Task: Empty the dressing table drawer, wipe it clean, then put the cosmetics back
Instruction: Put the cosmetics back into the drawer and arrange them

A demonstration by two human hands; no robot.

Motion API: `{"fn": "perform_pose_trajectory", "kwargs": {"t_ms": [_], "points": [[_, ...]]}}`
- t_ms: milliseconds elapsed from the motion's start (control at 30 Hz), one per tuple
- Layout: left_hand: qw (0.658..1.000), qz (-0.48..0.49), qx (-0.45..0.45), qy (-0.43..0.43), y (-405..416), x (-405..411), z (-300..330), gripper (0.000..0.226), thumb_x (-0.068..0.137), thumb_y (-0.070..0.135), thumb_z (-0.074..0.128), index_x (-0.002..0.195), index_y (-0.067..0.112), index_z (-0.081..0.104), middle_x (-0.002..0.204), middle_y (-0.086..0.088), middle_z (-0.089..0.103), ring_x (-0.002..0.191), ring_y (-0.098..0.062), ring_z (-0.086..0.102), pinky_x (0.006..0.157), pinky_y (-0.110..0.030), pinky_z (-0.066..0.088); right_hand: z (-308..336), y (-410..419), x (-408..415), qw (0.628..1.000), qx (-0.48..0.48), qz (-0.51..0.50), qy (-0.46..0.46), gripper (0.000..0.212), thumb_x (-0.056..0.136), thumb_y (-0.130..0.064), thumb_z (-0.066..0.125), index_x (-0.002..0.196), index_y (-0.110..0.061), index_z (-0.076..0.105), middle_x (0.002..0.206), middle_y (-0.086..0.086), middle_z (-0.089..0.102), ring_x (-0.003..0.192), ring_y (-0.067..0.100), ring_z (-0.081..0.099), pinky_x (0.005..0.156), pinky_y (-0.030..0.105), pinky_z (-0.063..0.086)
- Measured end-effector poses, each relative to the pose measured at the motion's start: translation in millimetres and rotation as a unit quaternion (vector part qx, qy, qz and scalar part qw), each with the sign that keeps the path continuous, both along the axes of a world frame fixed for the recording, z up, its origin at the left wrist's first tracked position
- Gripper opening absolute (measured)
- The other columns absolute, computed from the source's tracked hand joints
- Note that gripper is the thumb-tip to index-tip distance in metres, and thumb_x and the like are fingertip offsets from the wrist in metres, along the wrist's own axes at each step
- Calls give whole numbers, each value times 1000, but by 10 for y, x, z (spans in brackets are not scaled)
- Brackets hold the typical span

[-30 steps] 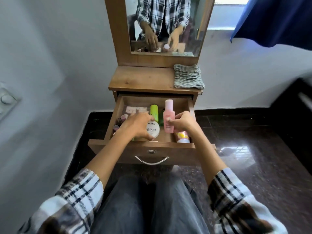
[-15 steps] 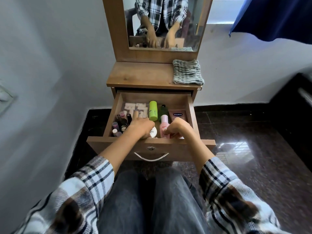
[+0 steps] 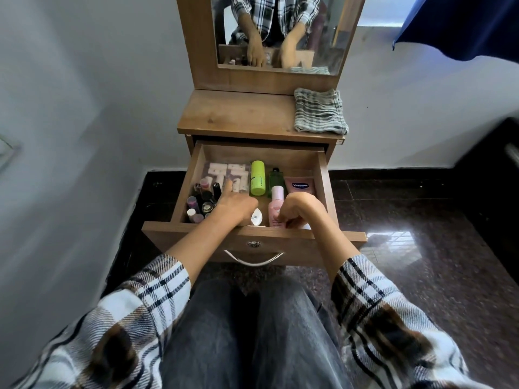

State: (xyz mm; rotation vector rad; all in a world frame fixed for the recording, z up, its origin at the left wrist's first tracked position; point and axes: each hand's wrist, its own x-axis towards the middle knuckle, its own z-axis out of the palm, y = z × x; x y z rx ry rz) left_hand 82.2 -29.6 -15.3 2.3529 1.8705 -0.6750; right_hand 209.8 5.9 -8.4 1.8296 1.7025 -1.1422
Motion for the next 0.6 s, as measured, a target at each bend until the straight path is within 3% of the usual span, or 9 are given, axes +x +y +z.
{"fn": "perform_pose_trajectory", "kwargs": {"t_ms": [200, 300, 367, 433, 533, 600], "points": [[1000, 10, 7, -21, -18, 0, -9, 28, 90, 3, 42, 112, 14, 54, 116, -10, 57, 112, -28, 49, 107, -47, 15, 67, 44, -9, 999, -40, 13, 10, 32, 98, -11, 48, 126, 5, 51, 126, 16, 60, 102, 21, 62, 98, 31, 48], [999, 17, 1, -36, -21, -2, -12, 28, 89, 0, 40, 109, 14, 55, 113, -10, 56, 107, -26, 50, 107, -46, 13, 85, 39, -37, 999, -47, 4, 18, 16, 98, -13, 49, 106, -1, 55, 121, 14, 62, 71, 18, 58, 77, 30, 51], [999, 15, 2, -37, -23, -2, -11, 29, 89, 0, 39, 109, 14, 56, 112, -10, 57, 104, -26, 52, 107, -46, 13, 78, 17, -51, 998, -43, -13, 34, 24, 99, -16, 47, 119, -5, 53, 130, 13, 58, 67, 16, 54, 71, 31, 49], [999, 15, 5, -38, -23, -3, -14, 30, 90, 1, 39, 111, 15, 56, 112, -9, 57, 105, -26, 53, 107, -47, 13, 58, 19, -68, 996, -39, -48, 65, 38, 99, -18, 45, 134, -4, 43, 132, 13, 56, 72, 17, 57, 70, 32, 50], [999, 15, 2, -40, -20, -13, -26, 29, 90, 5, 44, 113, 16, 56, 113, -8, 58, 106, -25, 55, 107, -48, 14, 77, 20, -89, 992, -41, -84, 84, 40, 99, -15, 47, 136, -3, 41, 132, 14, 55, 107, 23, 62, 82, 35, 52], [999, 17, 1, -43, -15, -15, -39, 27, 91, 7, 46, 114, 16, 56, 114, -8, 58, 106, -25, 55, 107, -48, 14, 92, 19, -83, 991, -44, -91, 83, 40, 98, -15, 47, 136, -4, 42, 132, 14, 55, 119, 23, 58, 90, 35, 50]]}}
